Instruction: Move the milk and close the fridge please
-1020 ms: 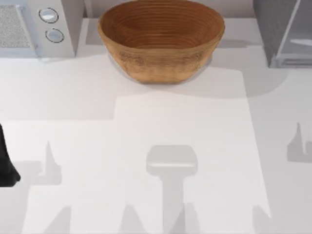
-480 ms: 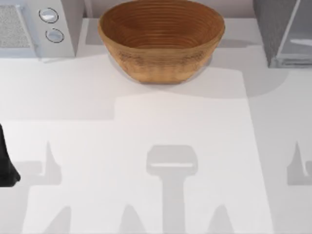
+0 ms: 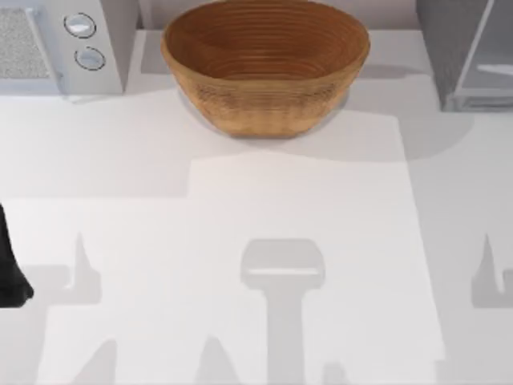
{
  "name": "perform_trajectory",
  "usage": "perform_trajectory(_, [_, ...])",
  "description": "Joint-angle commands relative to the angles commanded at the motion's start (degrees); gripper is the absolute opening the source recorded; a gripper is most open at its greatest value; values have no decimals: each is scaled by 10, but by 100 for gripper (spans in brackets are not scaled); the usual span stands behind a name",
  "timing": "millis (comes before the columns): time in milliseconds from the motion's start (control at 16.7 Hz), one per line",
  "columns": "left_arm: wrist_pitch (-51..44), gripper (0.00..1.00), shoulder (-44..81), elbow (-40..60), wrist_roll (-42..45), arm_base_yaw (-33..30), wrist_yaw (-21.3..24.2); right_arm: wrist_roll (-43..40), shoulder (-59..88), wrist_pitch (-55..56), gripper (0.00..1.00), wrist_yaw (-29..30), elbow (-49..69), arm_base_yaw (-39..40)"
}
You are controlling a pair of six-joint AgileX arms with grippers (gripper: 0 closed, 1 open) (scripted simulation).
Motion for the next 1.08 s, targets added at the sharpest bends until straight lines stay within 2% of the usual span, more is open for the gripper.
perform_trajectory(180, [0, 100, 0, 0, 0, 0, 0, -2, -72, -125, 100, 0, 59, 1])
perform_trajectory(720, [0, 100, 0, 0, 0, 0, 0, -8, -311, -590, 100, 7, 255, -2])
perform_trajectory(900, [0, 100, 0, 0, 0, 0, 0, -8, -366, -694, 100, 8, 300, -2])
perform_trajectory(1080, [0, 100, 0, 0, 0, 0, 0, -7, -395, -746, 100, 8, 324, -2])
